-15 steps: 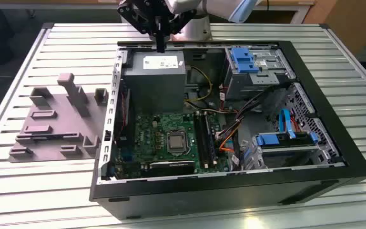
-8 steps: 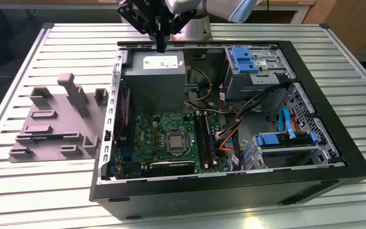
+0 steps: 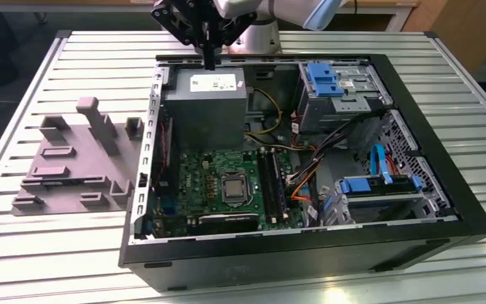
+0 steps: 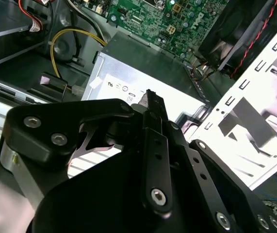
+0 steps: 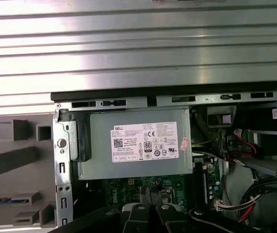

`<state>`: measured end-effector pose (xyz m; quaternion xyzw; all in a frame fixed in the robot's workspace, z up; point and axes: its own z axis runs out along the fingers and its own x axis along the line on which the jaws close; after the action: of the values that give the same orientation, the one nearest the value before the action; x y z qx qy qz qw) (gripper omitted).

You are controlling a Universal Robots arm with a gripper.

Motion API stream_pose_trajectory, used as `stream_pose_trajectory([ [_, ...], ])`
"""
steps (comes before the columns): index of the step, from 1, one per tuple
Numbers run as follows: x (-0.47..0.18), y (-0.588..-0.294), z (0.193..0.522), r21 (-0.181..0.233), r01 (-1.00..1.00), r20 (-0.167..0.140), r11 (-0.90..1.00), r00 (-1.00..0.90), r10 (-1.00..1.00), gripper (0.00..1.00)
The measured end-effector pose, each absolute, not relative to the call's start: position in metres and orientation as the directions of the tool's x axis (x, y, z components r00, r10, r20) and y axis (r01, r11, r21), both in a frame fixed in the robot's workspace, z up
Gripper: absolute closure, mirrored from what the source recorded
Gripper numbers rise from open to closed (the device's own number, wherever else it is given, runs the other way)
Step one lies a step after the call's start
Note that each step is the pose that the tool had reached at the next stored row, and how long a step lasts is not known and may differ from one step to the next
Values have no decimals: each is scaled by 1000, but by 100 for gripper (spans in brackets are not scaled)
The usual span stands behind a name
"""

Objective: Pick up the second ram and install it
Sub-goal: 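Reach for the second ram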

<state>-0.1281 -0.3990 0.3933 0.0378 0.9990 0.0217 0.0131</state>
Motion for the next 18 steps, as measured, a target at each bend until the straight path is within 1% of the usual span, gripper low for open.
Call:
stream_pose_trajectory([
  [18,-151,-399,393,44,75,-24,996,-997,76,89],
])
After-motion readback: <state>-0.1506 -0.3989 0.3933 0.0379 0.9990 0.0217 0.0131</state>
